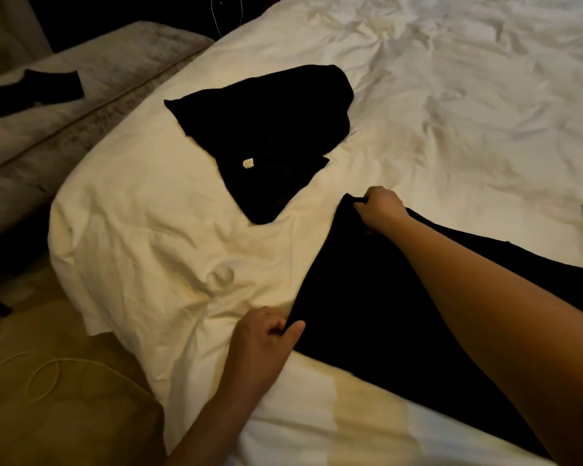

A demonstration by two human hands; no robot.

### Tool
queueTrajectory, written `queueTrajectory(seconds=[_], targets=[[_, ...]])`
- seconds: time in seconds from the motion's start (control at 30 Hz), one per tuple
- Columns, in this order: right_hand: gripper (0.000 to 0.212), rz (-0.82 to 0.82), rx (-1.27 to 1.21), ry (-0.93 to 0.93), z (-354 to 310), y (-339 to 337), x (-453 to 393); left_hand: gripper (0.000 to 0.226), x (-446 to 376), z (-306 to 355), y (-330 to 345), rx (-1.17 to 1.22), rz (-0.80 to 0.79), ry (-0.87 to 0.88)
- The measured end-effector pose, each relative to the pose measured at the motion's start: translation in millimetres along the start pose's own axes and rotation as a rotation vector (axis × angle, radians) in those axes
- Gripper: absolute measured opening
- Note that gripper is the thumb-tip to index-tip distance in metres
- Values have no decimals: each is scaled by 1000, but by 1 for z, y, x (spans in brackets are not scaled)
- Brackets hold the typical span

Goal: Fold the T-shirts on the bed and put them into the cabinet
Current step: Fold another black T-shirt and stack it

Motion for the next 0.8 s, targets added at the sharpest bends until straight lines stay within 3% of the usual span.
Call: queueTrajectory(seconds=[0.1,0.2,0.37,0.57,0.7,0.8], targets=[[36,-104,40,-19,1,4,0,44,1,0,-4,-124,10,50],[33,-148,12,-22,7,5,-3,39,1,0,-5,-125,17,48],[29,0,-258,-70,10,-12,-3,41,4,1,-10,-150,98,38],[29,26,-317,-83,19,2,-1,41,7,3,-16,-289,164,30],[47,41,-400,-155,21,0,14,26,8,9,-15,-344,172,21],[55,63,-438,-209,32,6,37,15,7,27,-12,-380,161,142]])
Point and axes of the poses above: each hand's wrist, its own x-axis away from the middle knuckle, its own y-axis out of the palm, z = x × y, the point moved 7 cm from there along -x, towards the middle knuckle, and after that the axes turned 10 degrees about y, right-handed, at the moved point
